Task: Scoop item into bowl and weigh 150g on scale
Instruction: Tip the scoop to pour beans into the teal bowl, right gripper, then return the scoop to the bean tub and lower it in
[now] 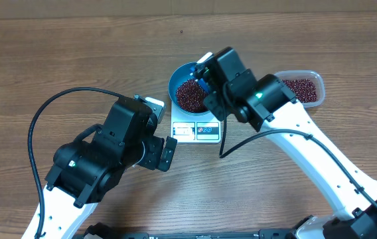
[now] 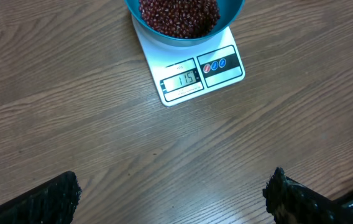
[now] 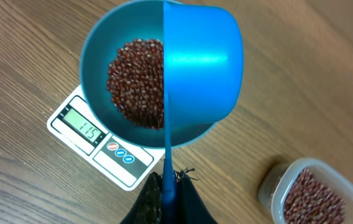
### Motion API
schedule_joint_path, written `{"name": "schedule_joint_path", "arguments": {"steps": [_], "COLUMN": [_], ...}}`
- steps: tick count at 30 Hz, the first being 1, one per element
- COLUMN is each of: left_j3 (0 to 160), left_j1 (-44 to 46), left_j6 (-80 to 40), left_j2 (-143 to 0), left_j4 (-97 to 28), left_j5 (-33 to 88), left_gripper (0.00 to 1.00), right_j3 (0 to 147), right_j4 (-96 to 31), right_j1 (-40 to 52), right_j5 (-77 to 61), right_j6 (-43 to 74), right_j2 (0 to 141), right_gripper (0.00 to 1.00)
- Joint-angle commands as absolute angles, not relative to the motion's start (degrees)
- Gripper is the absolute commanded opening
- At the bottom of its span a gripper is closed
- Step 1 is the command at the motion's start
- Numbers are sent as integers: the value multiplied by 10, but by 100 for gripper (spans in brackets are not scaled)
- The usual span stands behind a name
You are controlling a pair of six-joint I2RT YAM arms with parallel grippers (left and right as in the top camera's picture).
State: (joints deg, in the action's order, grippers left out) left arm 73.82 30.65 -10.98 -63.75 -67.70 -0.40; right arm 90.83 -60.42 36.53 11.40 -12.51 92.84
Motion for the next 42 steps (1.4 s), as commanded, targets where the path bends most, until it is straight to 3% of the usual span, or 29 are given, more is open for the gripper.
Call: {"name": "schedule_joint_path", "arguments": {"steps": [1, 7, 12, 19, 27, 42], "left_j3": [750, 750, 750, 750, 750, 750], "left_j1": [304, 304, 304, 304, 304, 304], "left_j6": [-118, -118, -118, -118, -118, -118], "left_j2": [-630, -630, -630, -630, -630, -630], "left_j4": [-675, -675, -675, -675, -675, -675], "left_j5": [-4, -4, -4, -4, -4, -4], "left_gripper": [99, 99, 99, 99, 99, 99], "right_j3": [926, 926, 943, 1036, 1060, 1004], "right_j4": [-592, -583, -585, -596, -716, -774], "right_j1": [379, 379, 346, 185, 6, -2], "right_j5": [144, 154, 143, 19, 76, 144], "right_j6": [-149, -140, -9, 49, 29, 13], "right_j2": [915, 915, 915, 898, 915, 1001], "right_gripper": [4, 4, 4, 4, 4, 4]}}
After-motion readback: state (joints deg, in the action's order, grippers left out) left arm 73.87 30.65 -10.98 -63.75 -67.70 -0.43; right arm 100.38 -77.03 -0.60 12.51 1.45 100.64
